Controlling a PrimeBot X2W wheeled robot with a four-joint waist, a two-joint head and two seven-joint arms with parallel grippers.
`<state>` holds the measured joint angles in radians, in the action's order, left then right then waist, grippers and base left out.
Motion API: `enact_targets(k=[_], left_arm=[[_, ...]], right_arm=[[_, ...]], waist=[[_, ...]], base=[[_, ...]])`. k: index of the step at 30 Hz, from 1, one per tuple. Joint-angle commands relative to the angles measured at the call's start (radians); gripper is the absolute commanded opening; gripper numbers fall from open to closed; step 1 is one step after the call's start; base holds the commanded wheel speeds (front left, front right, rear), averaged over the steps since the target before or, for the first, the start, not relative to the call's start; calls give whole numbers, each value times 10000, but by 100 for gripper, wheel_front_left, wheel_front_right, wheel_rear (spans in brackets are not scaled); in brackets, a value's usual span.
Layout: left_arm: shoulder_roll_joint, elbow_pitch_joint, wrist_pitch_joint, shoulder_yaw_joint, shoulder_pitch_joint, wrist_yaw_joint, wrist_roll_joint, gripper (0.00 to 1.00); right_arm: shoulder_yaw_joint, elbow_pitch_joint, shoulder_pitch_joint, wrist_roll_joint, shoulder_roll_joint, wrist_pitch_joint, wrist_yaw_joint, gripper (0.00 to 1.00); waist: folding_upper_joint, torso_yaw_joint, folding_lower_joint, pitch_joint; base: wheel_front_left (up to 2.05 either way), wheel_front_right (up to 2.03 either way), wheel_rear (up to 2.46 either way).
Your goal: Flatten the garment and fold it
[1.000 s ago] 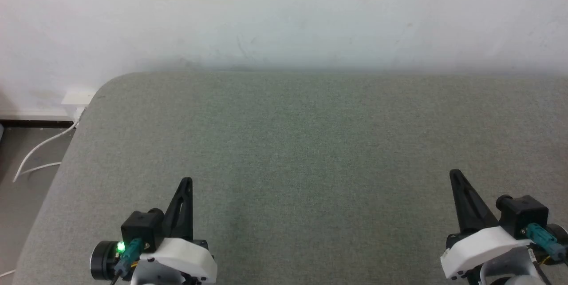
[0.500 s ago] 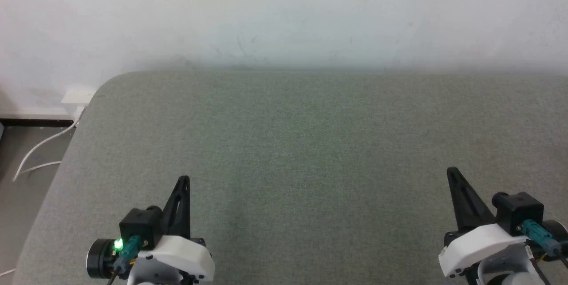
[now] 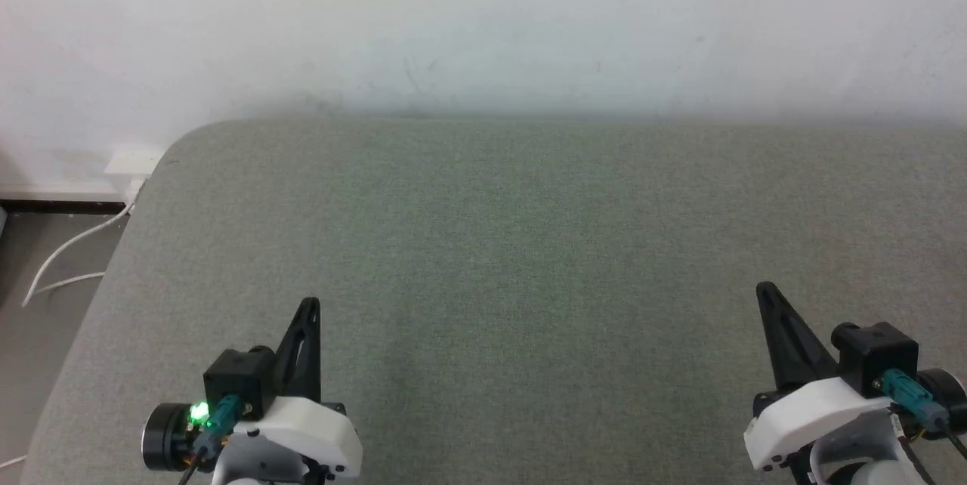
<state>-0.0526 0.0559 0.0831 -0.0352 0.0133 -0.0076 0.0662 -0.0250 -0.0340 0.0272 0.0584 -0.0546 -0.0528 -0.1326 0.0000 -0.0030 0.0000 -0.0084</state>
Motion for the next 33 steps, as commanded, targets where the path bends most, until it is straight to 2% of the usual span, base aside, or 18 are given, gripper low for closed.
enact_targets(k=[1, 33], left_arm=[[16, -94, -72, 72, -91, 53, -113, 0], [23, -482, -706, 306, -126, 72, -572, 0]], right_arm=[[42, 86, -137, -110, 29, 56, 13, 0], [216, 298, -250, -506, 41, 450, 18, 0]], waist=[[0, 2, 0, 4], [0, 25, 0, 71]], base=[[0, 0, 0], [0, 0, 0]])
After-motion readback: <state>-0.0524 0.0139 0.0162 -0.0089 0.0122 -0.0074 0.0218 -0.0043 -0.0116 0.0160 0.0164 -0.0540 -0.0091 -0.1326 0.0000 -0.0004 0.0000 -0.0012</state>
